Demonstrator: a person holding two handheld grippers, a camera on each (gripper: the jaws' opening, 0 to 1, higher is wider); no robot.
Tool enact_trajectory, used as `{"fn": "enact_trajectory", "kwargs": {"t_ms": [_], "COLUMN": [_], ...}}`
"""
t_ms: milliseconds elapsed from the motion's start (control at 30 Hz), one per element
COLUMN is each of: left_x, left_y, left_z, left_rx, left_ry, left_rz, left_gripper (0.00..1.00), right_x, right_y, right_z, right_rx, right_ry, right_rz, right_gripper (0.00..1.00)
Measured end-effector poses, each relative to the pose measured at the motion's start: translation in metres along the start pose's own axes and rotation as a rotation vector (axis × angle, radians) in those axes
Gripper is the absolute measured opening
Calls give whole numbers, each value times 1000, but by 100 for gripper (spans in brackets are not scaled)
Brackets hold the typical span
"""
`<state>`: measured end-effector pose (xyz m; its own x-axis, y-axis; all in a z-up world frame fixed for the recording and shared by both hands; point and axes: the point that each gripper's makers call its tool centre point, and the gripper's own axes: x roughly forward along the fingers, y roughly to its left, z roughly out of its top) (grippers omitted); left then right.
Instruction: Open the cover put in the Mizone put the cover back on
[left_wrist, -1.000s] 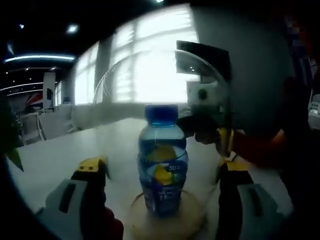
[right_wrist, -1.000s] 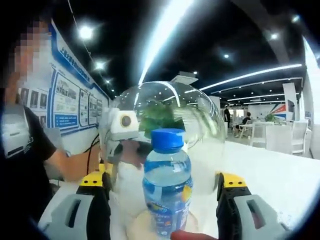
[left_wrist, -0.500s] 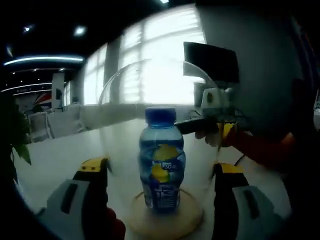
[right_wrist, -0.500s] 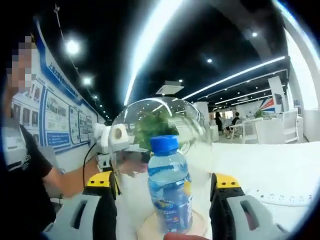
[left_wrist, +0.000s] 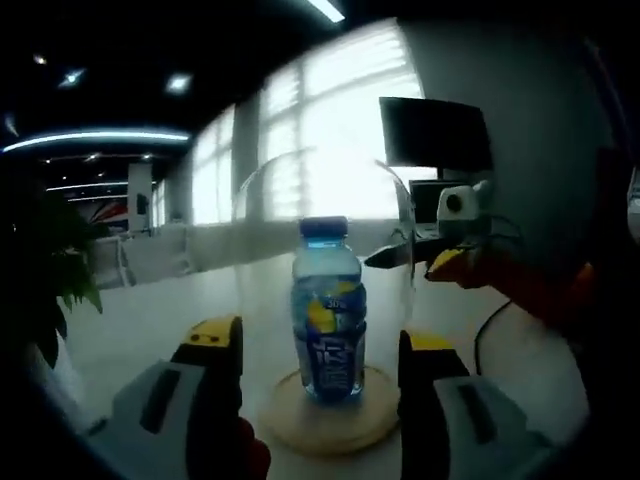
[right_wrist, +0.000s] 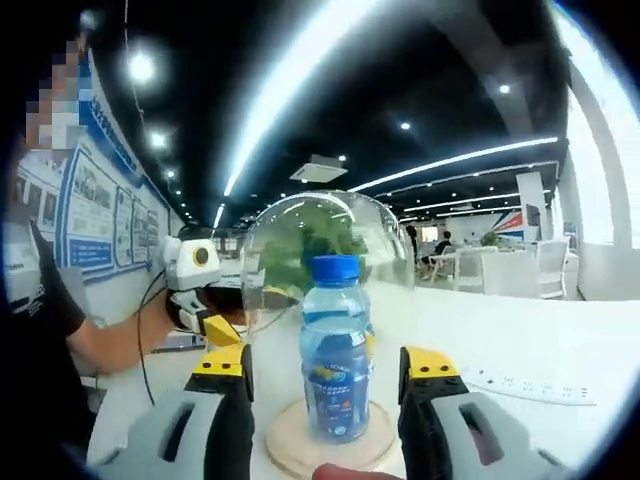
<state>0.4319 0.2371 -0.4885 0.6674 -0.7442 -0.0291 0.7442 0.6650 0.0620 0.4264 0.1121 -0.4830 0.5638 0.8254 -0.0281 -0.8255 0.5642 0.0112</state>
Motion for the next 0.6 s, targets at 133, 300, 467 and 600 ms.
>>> {"fn": "enact_trajectory", "kwargs": {"t_ms": [133, 300, 467, 600], "left_x": [-7, -18, -35, -44], "left_y": [-8, -16, -20, -19], "left_z": [0, 3, 2, -5], "left_rx": [3, 17, 14, 0], "left_ry": [-8, -19, -40, -46], "left_rz": [-7, -3, 31, 56], "left_gripper": [50, 50, 50, 50], "right_x": [-7, -19, -34, -44], "right_y": [8, 8, 9, 13], "right_z": [-10, -13, -18, -30], "right_rx": [-25, 5, -22, -24], "right_ry": [28, 15, 22, 39], "right_rz": [-7, -41, -104, -132], "right_gripper": [50, 50, 49, 49]}}
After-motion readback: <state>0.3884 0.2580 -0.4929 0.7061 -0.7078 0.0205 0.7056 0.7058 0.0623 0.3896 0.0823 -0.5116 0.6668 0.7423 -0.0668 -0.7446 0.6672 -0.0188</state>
